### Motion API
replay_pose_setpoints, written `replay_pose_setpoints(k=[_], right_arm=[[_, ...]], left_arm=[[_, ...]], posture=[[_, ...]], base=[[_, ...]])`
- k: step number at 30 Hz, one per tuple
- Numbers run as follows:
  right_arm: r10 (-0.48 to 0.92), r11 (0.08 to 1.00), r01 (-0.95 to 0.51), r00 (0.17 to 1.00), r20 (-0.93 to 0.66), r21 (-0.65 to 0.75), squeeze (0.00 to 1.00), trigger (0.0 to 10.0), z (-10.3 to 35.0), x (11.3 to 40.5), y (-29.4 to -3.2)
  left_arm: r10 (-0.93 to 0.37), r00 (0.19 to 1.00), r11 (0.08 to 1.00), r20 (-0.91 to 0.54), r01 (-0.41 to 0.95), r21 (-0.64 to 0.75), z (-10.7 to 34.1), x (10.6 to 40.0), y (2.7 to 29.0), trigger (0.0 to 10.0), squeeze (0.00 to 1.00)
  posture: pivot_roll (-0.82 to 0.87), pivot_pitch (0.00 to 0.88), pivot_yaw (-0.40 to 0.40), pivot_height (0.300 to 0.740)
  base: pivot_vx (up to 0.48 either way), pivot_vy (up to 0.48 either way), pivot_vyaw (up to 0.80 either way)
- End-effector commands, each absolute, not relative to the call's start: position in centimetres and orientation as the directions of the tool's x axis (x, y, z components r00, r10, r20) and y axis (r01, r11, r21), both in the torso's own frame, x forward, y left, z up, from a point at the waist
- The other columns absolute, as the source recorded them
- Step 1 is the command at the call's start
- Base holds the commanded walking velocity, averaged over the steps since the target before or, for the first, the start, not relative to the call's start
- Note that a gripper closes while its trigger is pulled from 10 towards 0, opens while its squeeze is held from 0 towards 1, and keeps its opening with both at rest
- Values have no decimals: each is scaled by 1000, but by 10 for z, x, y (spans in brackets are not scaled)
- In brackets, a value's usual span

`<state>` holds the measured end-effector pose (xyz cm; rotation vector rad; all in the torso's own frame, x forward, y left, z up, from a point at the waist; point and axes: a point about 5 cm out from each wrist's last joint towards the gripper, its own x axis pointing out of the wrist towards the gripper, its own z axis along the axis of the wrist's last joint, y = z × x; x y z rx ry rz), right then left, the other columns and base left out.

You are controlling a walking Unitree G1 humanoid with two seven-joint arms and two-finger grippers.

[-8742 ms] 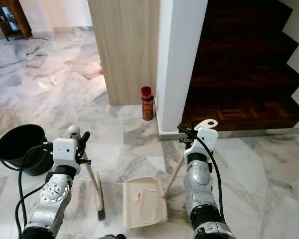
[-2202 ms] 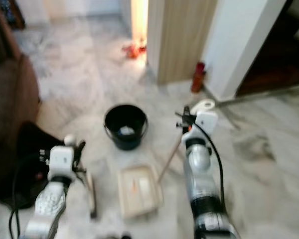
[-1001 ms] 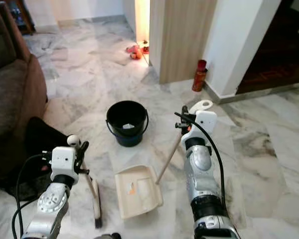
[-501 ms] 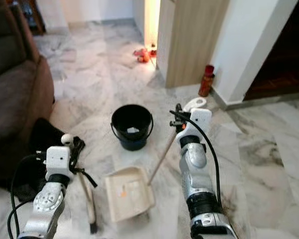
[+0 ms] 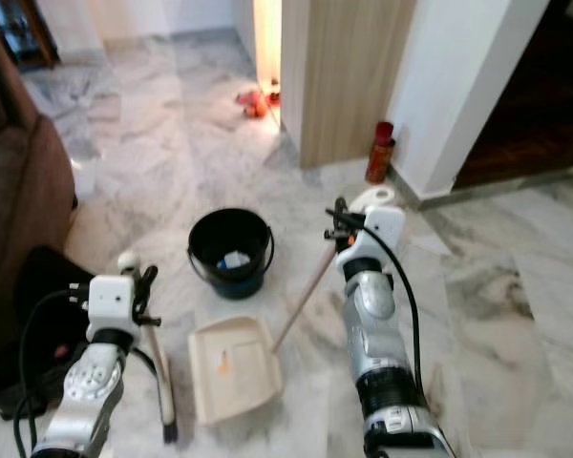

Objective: Sweep floor

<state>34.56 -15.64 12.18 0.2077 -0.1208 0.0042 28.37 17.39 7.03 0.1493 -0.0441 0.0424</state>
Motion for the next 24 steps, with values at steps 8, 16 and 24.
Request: replay_pose_setpoints(k=[8,16,24], right_arm=[[11,973,-62,974,225,221,0,10000,151,350,-149],[15,961,-84,968,252,264,0,10000,159,346,-153],[23,941,-115,960,280,318,0,10000,173,342,-150]], left_arm=[[33,994,987,101,-48,152,80,285,177,10000,0],[31,995,986,98,-46,158,79,284,177,10000,0],[93,992,973,88,-110,205,71,271,196,10000,0]], posture=[[146,54,-9,740],[140,32,-1,740],[144,5,3,740]], base=[[93,0,0],[0,0,0],[0,0,0]])
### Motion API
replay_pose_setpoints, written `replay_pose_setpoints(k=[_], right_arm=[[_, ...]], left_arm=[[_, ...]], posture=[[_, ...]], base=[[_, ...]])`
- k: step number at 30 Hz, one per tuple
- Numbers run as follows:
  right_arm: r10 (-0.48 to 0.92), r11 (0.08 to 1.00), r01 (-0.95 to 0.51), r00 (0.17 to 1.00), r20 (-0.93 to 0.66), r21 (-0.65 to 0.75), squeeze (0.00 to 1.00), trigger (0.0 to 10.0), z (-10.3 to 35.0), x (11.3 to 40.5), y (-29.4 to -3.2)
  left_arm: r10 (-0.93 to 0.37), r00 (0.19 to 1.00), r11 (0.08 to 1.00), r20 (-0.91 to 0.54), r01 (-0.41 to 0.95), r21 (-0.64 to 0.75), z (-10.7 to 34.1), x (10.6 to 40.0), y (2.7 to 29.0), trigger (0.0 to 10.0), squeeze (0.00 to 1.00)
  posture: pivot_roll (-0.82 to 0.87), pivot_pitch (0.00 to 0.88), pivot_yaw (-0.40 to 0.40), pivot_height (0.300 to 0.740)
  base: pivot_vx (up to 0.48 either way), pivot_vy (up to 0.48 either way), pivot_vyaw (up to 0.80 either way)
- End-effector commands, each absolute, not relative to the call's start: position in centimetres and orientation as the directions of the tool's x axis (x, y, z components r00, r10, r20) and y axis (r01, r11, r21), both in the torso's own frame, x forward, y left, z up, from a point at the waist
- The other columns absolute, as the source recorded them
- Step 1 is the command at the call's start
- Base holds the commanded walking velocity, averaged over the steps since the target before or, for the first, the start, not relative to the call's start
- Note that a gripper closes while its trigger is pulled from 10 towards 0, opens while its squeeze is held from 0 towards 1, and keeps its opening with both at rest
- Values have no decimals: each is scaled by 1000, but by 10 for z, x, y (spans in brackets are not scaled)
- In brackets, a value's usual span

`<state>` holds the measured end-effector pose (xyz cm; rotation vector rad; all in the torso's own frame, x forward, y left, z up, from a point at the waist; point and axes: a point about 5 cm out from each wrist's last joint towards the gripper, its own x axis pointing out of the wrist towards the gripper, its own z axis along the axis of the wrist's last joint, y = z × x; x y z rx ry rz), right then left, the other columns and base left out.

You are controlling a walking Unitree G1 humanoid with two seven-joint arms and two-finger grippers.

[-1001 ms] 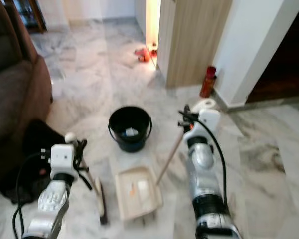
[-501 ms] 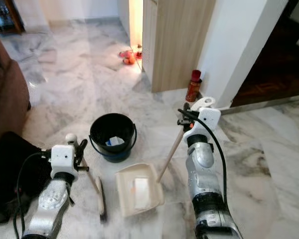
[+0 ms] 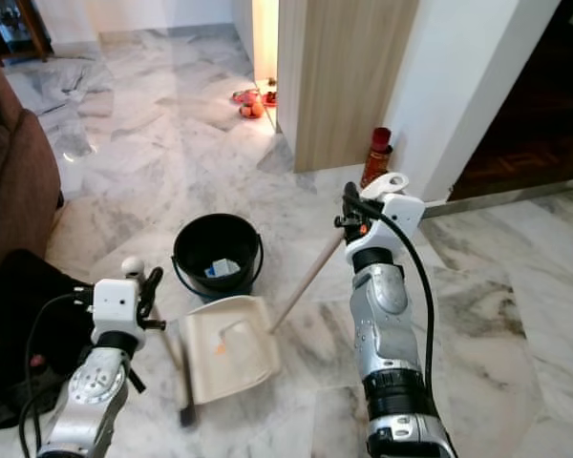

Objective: Sweep floor

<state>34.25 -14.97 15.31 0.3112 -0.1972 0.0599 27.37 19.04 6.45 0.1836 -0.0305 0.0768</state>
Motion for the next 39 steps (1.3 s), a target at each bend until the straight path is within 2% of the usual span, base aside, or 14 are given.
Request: replay_pose_setpoints(k=[1,11,26,39], right_arm=[[24,940,-118,959,282,321,0,10000,175,342,-149],[21,927,-139,947,321,349,0,10000,193,340,-145],[-29,916,-156,893,449,370,0,10000,232,337,-146],[-56,936,-138,850,523,325,0,10000,251,333,-146]], left_arm=[[101,991,971,87,-117,211,70,269,198,10000,0],[179,981,949,73,-192,251,61,254,213,10000,0],[176,979,946,99,-196,258,63,255,209,10000,0],[177,978,943,115,-201,263,66,255,208,10000,0]], posture=[[144,5,3,740],[146,0,5,740],[149,0,4,740],[154,2,4,740]], base=[[0,0,0],[0,0,0],[0,0,0],[0,0,0]])
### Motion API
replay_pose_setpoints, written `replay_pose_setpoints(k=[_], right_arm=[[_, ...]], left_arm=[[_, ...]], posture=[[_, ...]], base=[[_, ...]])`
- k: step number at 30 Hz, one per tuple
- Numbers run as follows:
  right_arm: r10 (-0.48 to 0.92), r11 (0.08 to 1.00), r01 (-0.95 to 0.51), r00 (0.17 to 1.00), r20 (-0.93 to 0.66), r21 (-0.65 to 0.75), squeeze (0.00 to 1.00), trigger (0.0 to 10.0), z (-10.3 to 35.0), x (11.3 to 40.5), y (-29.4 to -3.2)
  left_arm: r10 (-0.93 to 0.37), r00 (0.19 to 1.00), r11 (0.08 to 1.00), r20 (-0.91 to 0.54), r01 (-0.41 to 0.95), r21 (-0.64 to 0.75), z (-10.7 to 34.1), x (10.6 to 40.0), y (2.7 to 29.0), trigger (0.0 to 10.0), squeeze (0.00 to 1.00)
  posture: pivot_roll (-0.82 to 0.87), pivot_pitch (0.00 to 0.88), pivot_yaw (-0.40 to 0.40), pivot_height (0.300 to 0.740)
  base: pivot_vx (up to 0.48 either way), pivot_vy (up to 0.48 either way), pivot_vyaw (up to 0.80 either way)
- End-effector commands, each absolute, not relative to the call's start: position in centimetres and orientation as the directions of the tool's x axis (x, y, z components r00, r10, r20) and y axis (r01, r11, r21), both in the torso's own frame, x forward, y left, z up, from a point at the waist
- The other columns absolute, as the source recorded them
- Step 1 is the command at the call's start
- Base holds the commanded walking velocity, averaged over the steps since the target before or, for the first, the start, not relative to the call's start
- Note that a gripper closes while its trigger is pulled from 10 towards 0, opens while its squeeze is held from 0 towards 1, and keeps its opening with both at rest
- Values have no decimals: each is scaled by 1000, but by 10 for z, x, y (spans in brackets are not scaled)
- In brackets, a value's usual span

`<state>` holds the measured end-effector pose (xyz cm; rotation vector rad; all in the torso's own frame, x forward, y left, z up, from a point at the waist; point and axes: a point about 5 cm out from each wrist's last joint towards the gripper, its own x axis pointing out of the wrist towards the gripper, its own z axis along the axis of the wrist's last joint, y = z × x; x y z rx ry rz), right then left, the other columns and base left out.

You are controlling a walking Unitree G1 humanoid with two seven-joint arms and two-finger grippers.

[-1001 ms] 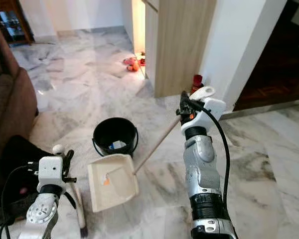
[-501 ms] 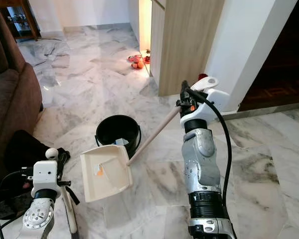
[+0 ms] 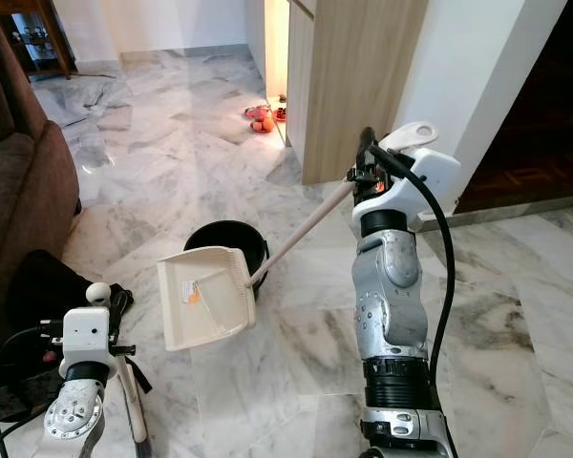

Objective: Sweep floor

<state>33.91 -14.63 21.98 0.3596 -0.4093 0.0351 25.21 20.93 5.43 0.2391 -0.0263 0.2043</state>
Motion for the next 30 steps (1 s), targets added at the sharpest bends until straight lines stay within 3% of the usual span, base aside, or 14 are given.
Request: replay_pose_setpoints(k=[1,22,30], right_arm=[[-56,937,-138,847,529,320,0,10000,252,333,-146],[-11,947,-169,834,551,274,0,10000,257,332,-136],[25,957,-179,833,553,226,0,10000,257,331,-132]], left_arm=[[175,978,944,116,-200,264,66,255,208,10000,0],[157,980,944,126,-187,274,68,256,204,10000,0],[156,980,943,126,-186,275,68,256,204,10000,0]], posture=[[154,2,4,740],[156,3,0,740],[154,12,1,740]], base=[[0,0,0],[0,0,0],[246,0,285]])
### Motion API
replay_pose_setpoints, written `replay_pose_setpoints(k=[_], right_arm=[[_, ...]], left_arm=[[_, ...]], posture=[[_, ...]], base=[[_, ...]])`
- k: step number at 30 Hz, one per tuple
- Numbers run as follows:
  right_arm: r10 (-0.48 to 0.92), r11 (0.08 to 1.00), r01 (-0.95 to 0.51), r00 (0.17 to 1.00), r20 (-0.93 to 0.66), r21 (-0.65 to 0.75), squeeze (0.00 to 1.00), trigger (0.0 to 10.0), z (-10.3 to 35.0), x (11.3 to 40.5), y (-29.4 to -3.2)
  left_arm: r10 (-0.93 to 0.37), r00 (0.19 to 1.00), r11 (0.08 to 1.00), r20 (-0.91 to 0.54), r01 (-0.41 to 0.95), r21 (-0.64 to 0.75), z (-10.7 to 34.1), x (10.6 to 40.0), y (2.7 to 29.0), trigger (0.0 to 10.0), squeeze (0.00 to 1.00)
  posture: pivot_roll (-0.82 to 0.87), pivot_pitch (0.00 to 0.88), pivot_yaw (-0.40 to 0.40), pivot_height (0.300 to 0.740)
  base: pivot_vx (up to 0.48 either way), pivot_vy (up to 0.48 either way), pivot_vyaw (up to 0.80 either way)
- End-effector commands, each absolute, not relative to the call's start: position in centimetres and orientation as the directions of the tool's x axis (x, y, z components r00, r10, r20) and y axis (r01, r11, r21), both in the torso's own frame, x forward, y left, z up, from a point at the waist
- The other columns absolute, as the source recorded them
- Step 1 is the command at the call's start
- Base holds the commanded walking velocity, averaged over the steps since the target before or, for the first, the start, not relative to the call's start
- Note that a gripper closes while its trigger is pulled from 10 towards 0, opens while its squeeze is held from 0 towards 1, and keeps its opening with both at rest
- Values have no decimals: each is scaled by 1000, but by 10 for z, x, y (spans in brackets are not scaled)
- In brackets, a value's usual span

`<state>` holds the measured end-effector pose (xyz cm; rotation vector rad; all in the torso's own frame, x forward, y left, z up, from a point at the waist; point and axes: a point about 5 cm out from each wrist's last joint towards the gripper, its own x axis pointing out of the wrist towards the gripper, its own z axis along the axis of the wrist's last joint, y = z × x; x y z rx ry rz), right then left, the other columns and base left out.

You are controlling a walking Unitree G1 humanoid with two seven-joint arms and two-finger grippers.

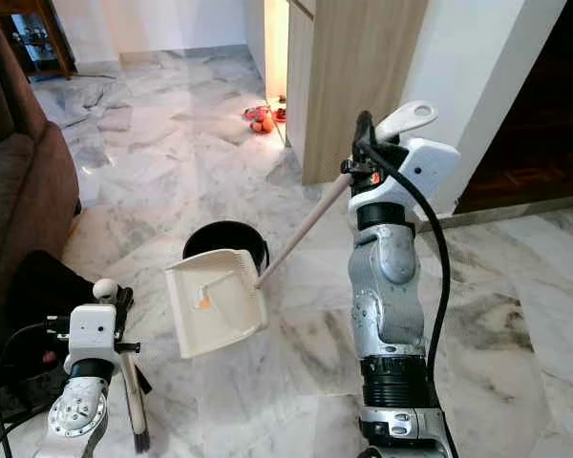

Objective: Sweep floor

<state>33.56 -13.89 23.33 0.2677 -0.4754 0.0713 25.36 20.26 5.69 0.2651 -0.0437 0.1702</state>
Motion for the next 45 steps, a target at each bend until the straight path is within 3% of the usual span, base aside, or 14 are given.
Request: replay_pose_setpoints(k=[1,22,26,45], right_arm=[[37,959,-186,832,553,216,0,10000,256,330,-131],[38,956,-185,849,527,228,0,10000,250,332,-130],[46,956,-191,847,530,221,0,10000,251,332,-129],[51,950,-202,851,523,237,0,10000,251,334,-128]], left_arm=[[156,980,943,126,-186,275,68,256,205,10000,0],[156,980,942,126,-186,278,69,257,205,10000,0],[157,979,942,128,-188,277,69,257,204,10000,0],[156,978,942,139,-190,277,72,259,203,10000,0]], posture=[[154,12,1,740],[159,32,-2,740],[161,39,-5,740],[161,59,-8,740]], base=[[247,0,0],[259,0,0],[263,0,789],[263,0,74]])
